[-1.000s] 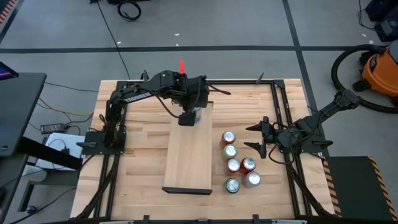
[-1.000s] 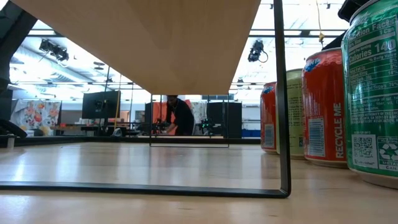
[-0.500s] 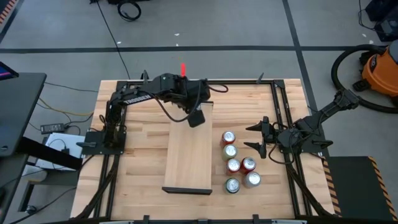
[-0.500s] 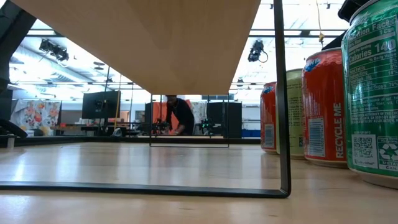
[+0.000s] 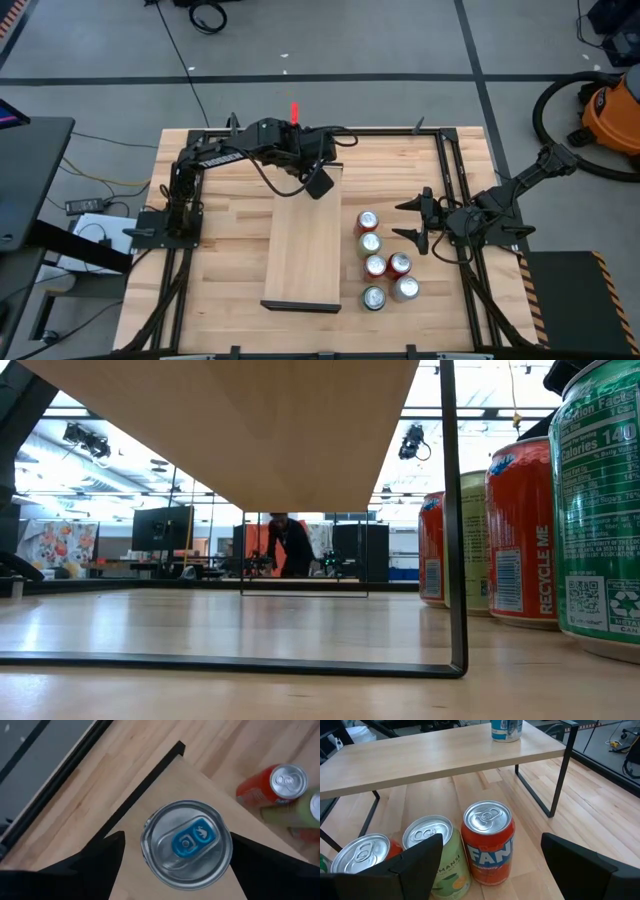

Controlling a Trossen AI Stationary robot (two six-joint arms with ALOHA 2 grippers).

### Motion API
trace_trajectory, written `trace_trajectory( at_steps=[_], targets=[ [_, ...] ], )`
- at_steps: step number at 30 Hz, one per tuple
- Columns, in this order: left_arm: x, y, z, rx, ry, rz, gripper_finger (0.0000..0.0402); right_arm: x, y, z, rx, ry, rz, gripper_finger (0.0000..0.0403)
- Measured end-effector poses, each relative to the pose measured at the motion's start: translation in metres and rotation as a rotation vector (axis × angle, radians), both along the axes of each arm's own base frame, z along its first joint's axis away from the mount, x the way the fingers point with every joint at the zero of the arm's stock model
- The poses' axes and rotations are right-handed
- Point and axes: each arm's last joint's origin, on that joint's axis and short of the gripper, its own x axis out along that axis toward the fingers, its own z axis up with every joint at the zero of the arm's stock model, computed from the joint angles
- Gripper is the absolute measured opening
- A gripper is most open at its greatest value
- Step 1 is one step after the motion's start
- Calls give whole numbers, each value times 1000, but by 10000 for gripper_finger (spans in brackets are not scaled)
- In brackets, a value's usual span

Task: Place canned beverage on shelf
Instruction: Put the blue soda can on the shelf

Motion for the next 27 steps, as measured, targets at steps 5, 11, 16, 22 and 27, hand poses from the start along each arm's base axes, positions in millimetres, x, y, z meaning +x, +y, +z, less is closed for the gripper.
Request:
trace_trajectory(
  at_steps=[5,11,16,22,27],
  targets=[
    [0,-1,0,-39,-20,44,350,0,0,0,0,0,0,348],
    [0,-1,0,-43,-22,49,335,0,0,0,-3,0,1,348],
    [1,-1,0,-55,-23,43,294,0,0,0,0,0,0,348],
    [0,-3,-1,-90,-4,-52,248,0,0,0,0,0,0,348],
    [-1,-4,0,-50,54,-253,255,0,0,0,-2,0,1,348]
  ],
)
